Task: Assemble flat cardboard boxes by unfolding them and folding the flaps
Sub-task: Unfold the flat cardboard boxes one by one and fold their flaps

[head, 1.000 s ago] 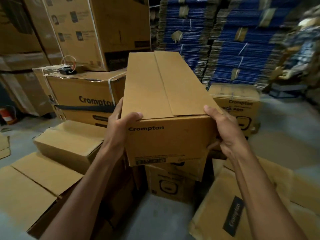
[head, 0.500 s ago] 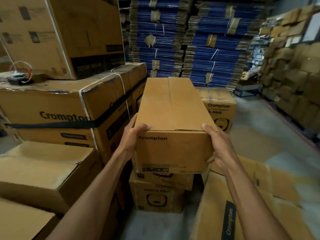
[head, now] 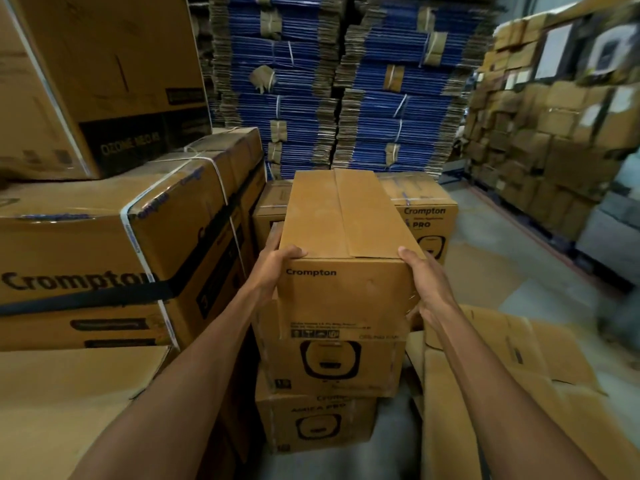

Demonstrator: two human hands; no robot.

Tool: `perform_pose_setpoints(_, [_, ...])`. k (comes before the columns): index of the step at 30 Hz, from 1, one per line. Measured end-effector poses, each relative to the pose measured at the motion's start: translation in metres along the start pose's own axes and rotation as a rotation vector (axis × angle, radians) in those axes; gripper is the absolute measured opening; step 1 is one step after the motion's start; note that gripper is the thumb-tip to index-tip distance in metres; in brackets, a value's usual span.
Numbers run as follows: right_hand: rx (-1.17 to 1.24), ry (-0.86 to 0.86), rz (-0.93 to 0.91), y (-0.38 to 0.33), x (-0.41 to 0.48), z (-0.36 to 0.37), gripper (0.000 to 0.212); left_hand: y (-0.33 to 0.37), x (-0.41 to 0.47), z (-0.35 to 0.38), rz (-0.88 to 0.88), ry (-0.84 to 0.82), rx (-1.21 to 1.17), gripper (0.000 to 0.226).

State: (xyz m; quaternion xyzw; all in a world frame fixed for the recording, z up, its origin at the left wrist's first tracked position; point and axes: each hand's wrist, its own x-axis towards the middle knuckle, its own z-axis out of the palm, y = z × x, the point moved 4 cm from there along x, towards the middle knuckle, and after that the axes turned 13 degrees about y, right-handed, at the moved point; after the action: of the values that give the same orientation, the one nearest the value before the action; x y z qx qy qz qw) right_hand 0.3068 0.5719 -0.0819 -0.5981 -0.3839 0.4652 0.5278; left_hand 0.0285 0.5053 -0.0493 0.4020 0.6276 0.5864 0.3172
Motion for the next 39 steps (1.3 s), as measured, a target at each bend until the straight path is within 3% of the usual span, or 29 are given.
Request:
perform_pose_setpoints(3, [0.006,0.013,-0.022,0.004,0.010,0.016,0.082,-0.002,0.023,0.002,-0.015,-0.037,0.017,0.067])
perform_pose_setpoints(7, [0.193,0.087,-0.038,0.021,0.017,0.022,0.051,-0.014,0.049,0.006,-0.028,-0.018,0.166,0.077])
perform_pose_setpoints(9, [0.283,0.245,-0.007,0.046,0.015,0.020,0.046,-0.010,0.053,0.014,0.081,0.028,0.311,0.082])
perform_pose_setpoints(11, [0.345,0.352,0.118,0.084,0.007,0.023,0.048,0.006,0.053,0.028,0.324,0.110,0.497,0.080])
perform_pose_setpoints(14, [0.451,0.206,0.511,0.142,-0.011,0.043,0.062,0.032,0.039,0.066,0.664,0.047,0.869,0.084])
perform_pose_setpoints(16, [0.561,0.058,0.684,0.154,-0.020,0.058,0.076,0.036,0.035,0.094,0.733,-0.099,1.069,0.095])
perform_pose_setpoints(20, [0.749,-0.041,0.707,0.137,-0.013,0.079,0.083,0.024,0.044,0.127,0.666,-0.248,1.249,0.104])
perform_pose_setpoints(26, [0.799,-0.063,0.778,0.123,-0.008,0.097,0.093,0.017,0.043,0.138,0.737,-0.172,1.364,0.105])
perform_pose_setpoints(29, [0.790,0.018,0.718,0.113,-0.006,0.099,0.095,0.031,0.052,0.134,0.741,-0.144,1.299,0.109])
perform_pose_setpoints(33, [0.835,0.100,0.464,0.076,0.019,0.087,0.084,0.064,0.067,0.132,0.699,-0.056,1.121,0.111])
perform_pose_setpoints(36, [0.813,0.138,0.138,0.033,0.042,0.072,0.082,0.073,0.078,0.113,0.578,0.015,0.728,0.108])
perform_pose_setpoints(39, [0.413,0.239,-0.248,-0.028,0.052,0.053,0.088,0.053,0.078,0.090,0.391,0.062,0.142,0.100])
